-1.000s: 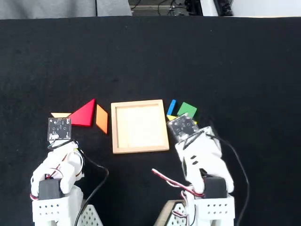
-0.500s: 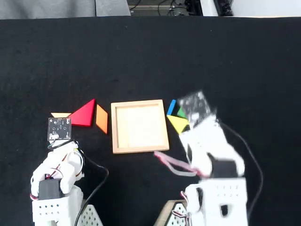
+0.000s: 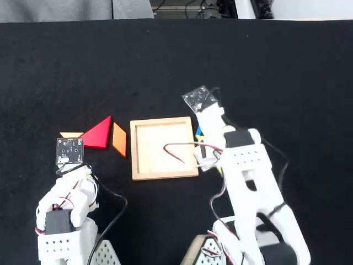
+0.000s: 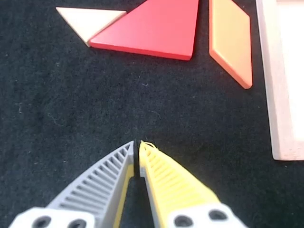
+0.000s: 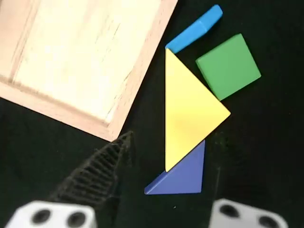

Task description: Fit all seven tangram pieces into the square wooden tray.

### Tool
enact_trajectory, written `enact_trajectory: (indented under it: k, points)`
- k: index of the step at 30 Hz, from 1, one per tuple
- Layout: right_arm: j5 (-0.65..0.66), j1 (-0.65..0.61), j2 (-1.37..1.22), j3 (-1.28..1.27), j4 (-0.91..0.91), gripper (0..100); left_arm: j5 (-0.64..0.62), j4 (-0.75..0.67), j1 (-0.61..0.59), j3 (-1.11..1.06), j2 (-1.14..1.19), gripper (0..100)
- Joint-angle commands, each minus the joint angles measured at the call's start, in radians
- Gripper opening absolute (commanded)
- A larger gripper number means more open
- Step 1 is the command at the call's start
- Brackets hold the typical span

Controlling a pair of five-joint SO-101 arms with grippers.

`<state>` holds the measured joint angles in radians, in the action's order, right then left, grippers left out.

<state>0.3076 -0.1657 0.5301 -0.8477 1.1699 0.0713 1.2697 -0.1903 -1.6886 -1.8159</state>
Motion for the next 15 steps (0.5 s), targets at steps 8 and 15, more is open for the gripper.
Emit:
enact_trajectory:
  k: [8,15]
  points:
    - [0.095,0.026,-0.260,0.113,-0.037,48.1,0.000,0.002,-0.012,-0.012,-0.002,3]
    - [0.106,0.031,-0.390,0.114,-0.167,48.1,0.000,0.002,-0.012,-0.012,-0.002,3]
